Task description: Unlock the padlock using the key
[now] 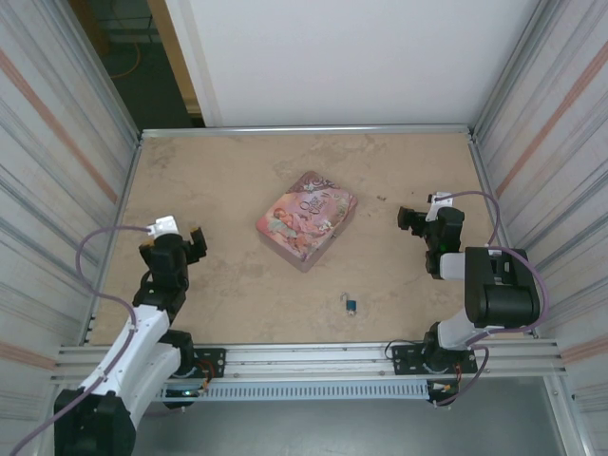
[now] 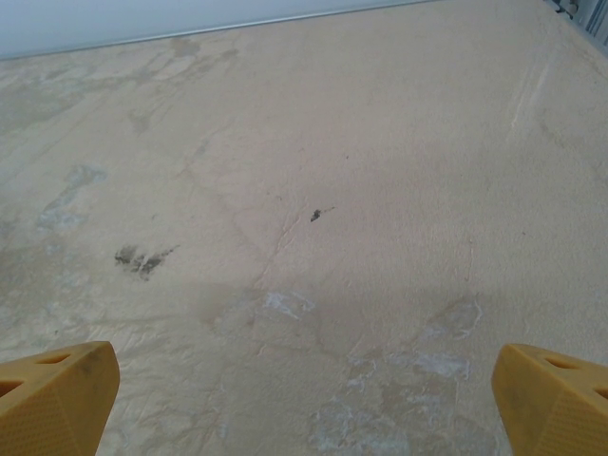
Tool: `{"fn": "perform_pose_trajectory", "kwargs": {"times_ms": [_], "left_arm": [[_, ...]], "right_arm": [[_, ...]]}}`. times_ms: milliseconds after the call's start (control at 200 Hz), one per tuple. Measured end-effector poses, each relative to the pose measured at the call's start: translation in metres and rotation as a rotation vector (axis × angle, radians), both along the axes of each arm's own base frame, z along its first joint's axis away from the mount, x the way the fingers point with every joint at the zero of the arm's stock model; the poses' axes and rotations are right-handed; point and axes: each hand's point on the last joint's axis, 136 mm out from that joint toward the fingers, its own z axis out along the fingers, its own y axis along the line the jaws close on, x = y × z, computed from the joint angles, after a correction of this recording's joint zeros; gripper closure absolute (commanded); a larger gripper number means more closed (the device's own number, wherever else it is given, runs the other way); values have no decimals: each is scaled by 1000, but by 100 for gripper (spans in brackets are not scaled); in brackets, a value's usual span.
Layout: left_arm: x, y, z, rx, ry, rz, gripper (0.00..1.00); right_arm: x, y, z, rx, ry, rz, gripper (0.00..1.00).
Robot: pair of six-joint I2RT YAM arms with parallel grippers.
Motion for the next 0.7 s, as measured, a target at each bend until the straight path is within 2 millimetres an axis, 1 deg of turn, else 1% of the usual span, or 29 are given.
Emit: {"fn": "perform_pose_trajectory", "kwargs": {"times_ms": [291,426,591,696], "left_arm": [[25,1,-7,19,-26,-34,1],[37,0,-15,15,-31,-65,1],[49,-9,-30,23,-16,-130,1],[57,-17,-32,27,-28,-179,1]], "right_arm": [[0,0,0,0,0,0,1],[0,0,0,0,0,0,1],[0,0,0,0,0,0,1],[0,0,0,0,0,0,1]]}}
